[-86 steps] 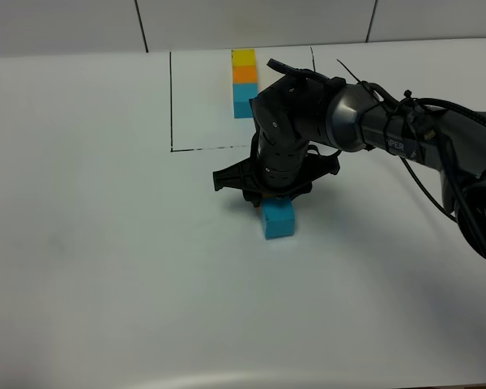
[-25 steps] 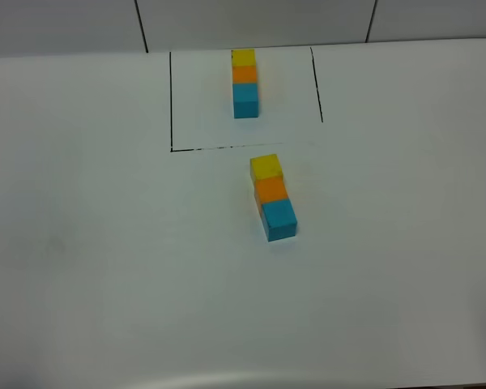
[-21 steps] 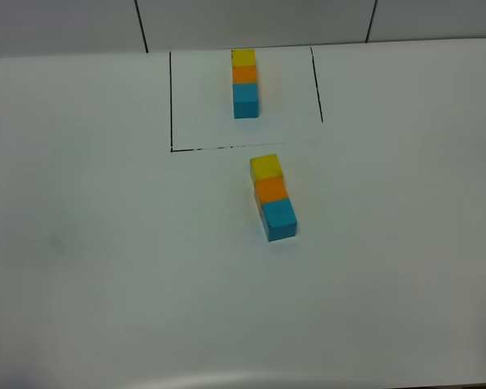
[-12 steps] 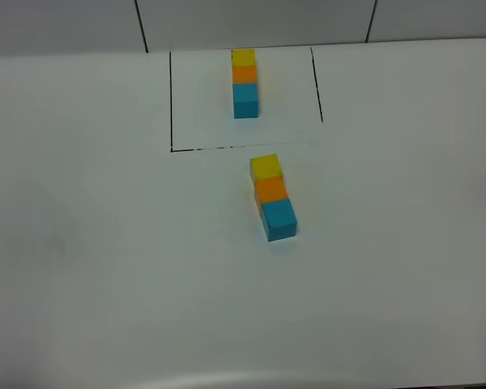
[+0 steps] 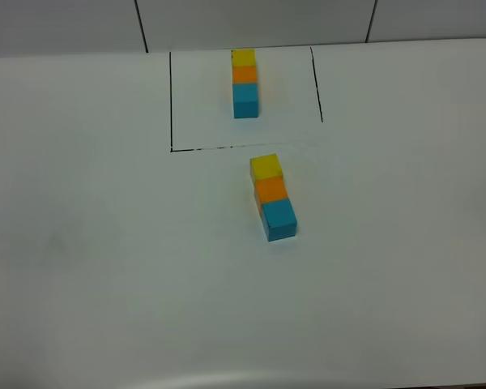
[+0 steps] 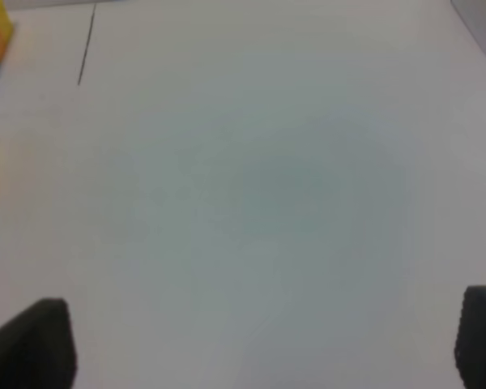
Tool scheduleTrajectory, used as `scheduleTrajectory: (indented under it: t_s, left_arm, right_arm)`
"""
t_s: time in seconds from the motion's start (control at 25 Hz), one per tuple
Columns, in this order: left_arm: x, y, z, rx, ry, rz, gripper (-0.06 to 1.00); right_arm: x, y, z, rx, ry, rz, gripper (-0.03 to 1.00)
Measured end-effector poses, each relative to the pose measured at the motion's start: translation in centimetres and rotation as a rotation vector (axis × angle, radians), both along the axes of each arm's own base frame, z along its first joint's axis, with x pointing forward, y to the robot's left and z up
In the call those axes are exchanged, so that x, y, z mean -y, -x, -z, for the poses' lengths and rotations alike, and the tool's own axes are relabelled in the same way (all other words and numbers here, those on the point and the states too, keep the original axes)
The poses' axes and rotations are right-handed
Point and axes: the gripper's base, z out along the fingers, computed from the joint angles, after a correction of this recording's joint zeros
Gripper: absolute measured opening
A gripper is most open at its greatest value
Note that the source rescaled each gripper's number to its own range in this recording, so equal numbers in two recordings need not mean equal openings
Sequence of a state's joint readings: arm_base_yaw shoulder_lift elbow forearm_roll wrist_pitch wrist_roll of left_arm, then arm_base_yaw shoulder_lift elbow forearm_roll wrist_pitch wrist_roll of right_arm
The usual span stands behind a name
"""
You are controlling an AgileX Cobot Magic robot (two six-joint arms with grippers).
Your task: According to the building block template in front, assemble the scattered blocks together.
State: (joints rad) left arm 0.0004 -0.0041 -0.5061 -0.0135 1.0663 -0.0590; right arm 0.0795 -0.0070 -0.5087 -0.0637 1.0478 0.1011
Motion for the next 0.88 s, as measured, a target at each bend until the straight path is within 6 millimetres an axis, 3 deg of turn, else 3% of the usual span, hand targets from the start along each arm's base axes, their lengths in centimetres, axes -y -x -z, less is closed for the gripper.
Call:
scheduleTrajectory:
  t_s: [0.4,0.88]
  left_arm:
    - [0.0,0.0,0.01,-0.001,0.0,0.0,0.35]
    - [0.0,0.0,0.01,-0.001,0.0,0.0,0.35]
  right_arm:
    - [-0.03,0.02,0.24,-0.017,-0.002,0.043,0.72]
    - [-0.04,0.02,0.24,-0.017,-0.003,0.043,0.71]
